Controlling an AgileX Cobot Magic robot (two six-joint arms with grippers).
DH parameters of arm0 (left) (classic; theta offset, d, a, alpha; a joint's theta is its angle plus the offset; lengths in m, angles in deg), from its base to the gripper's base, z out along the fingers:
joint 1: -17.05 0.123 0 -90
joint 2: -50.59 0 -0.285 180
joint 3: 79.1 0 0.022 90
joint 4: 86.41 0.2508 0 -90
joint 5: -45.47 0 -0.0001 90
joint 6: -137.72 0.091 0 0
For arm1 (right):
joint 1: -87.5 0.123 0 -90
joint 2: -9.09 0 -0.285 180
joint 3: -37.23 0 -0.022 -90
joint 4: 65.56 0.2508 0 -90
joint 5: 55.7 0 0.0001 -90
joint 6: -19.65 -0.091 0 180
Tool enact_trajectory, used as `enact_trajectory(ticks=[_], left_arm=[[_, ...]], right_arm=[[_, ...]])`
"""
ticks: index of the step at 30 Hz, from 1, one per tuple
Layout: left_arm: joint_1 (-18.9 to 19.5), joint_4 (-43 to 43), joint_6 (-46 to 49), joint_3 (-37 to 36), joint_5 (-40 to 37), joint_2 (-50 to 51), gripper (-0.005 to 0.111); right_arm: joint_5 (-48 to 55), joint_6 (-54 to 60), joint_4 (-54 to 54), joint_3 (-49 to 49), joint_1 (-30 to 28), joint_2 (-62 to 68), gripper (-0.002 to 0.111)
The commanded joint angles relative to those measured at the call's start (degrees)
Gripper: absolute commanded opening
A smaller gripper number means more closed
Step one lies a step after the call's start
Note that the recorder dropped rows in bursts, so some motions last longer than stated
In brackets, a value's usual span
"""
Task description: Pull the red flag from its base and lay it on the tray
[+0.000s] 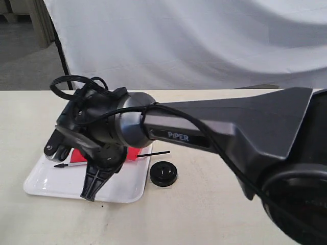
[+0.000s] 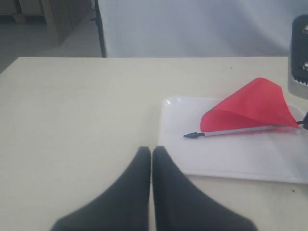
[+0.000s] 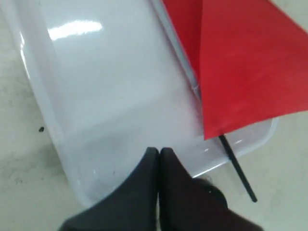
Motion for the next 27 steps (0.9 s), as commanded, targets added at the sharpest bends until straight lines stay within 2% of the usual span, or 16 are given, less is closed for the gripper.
enact_trajectory(ticks=[1,4,8,10,18,20,23,27], left_arm=[[-0.1,-0.3,-0.1,-0.1,0.2,0.0,0.001],[-0.1,-0.3,-0.1,-0.1,0.2,0.0,0.001],[-0.1,-0.3,-0.1,-0.1,0.2,0.0,0.001],[-0.1,-0.3,-0.1,-0.1,0.2,0.0,0.001],[-0.1,-0.3,-0.1,-0.1,0.2,0.0,0.001],[-0.1,-0.3,-0.1,-0.1,0.2,0.0,0.001],[-0.1,-0.3,-0.1,-0.1,0.2,0.0,0.001],[-0.1,-0.3,-0.1,-0.1,0.2,0.0,0.001]], right_arm=[[-2.2,2.2,7.6,-5.2,-6.1,-5.4,0.0],[-7.6,2.2,13.8,-12.7,-14.4,-12.6,0.0],[-11.2,2.2,20.3,-25.9,-30.0,-23.3,0.0],[-12.3,1.7,20.9,-30.7,-35.9,-27.8,0.0],[-13.5,1.0,21.2,-43.7,-58.8,-43.3,0.0],[-16.2,-0.3,24.3,-46.0,-64.2,-47.4,0.0],[-20.9,-0.1,28.1,-49.4,-68.8,-53.4,0.0],[-27.0,0.0,28.1,-53.6,-69.2,-59.4,0.0]])
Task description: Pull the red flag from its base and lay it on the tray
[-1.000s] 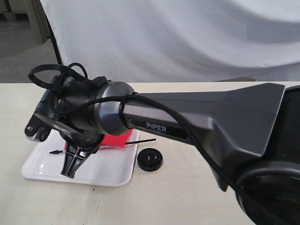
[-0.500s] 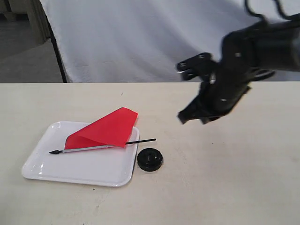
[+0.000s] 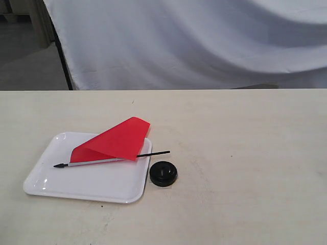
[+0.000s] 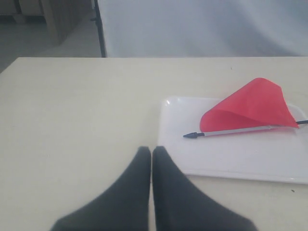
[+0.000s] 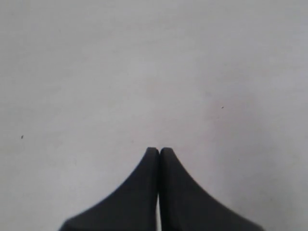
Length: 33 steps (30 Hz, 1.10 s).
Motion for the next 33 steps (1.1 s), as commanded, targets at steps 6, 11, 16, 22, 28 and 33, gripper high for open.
enact_trajectory(ticks=[6,11,16,22,28,33], left_arm=[[-0.1,-0.3,-0.1,-0.1,0.2,0.0,0.001],[-0.1,-0.3,-0.1,-0.1,0.2,0.0,0.001],[-0.1,-0.3,-0.1,-0.1,0.2,0.0,0.001],[-0.1,-0.3,-0.1,-0.1,0.2,0.0,0.001],[-0.1,-0.3,-0.1,-0.1,0.2,0.0,0.001],[-0.1,-0.3,-0.1,-0.1,0.2,0.0,0.001]], right_arm=[[-10.6,0.0,1.2,-8.0,-0.1,-12.5,0.0],[-15.0,0.2,1.2,-11.8,4.4,-18.6,0.0],[-17.7,0.4,0.6,-14.9,9.7,-25.3,0.0],[-21.1,-0.1,1.0,-20.0,12.1,-36.0,0.0],[-28.0,-3.5,1.0,-27.0,12.1,-53.8,0.0],[-28.5,-3.5,1.0,-30.7,12.1,-70.3,0.0]])
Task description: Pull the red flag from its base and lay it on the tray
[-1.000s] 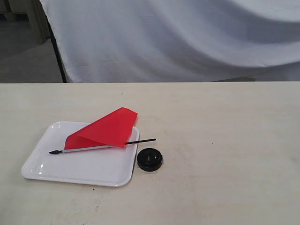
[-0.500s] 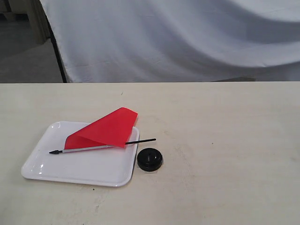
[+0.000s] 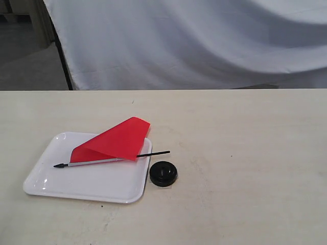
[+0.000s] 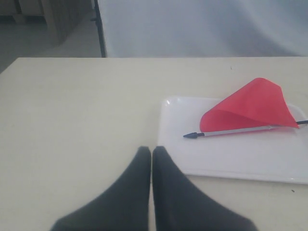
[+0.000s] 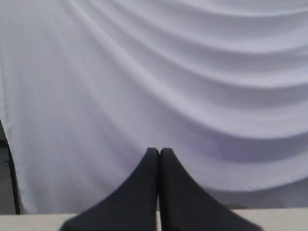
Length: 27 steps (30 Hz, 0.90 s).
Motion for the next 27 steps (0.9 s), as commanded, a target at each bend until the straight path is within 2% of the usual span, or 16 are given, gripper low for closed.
enact_trajectory(ticks=[1,27], left_arm=[[-0.1,-0.3,-0.1,-0.1,0.2,0.0,0.001],[-0.1,-0.3,-0.1,-0.1,0.2,0.0,0.001]], right_arm=[[-0.5,-0.6,-0.1,-1.9,0.0,-11.4,0.0],[7.2,-4.8,1.6,-2.6,0.0,-11.4,0.0]])
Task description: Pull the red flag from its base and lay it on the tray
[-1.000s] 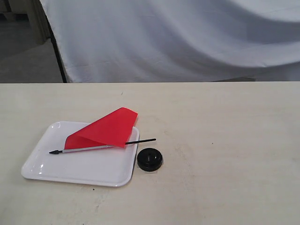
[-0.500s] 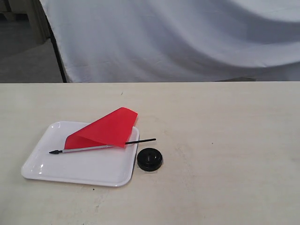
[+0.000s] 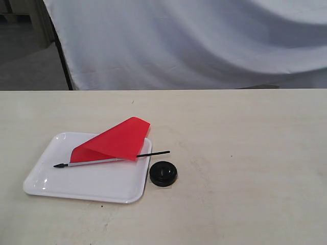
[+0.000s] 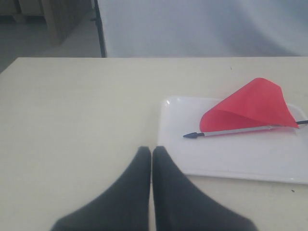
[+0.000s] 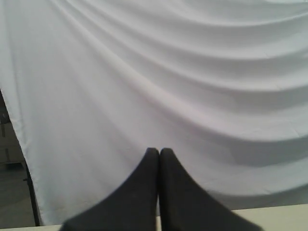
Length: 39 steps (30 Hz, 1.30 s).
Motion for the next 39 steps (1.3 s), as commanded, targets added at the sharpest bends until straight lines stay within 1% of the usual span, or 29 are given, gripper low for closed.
enact_trajectory(ticks=[1,2,7,14,21,33,39], left_arm=[[-0.1,-0.3,-0.1,-0.1,0.2,0.0,0.001],[-0.1,-0.3,-0.1,-0.1,0.2,0.0,0.001],[-0.1,-0.3,-0.1,-0.1,0.2,0.0,0.001],[-0.1,-0.3,-0.1,-0.1,0.2,0.0,0.001],[-0.1,-0.3,-0.1,-0.1,0.2,0.0,0.001],[-0.1,-0.3,-0.1,-0.1,0.2,0.0,0.001],[-0.1,-0.3,-0.1,-0.1,0.2,0.0,0.001]], right_arm=[[3.3,-0.3,0.9,0.0,0.0,-0.3,0.0],[5.8,0.2,0.9,-0.6,0.0,-0.3,0.0],[5.5,0.5,0.0,-9.1,0.0,-0.3,0.0],[-0.1,0.0,0.2,-19.2,0.0,-0.3,0.0],[1.8,-0.4,0.2,-19.9,0.0,-0.3,0.0],[1.7,1.0,-0.2,-19.9,0.0,-0.3,0.0],[4.1,0.4,0.1,-19.9,0.0,-0.3,0.0]])
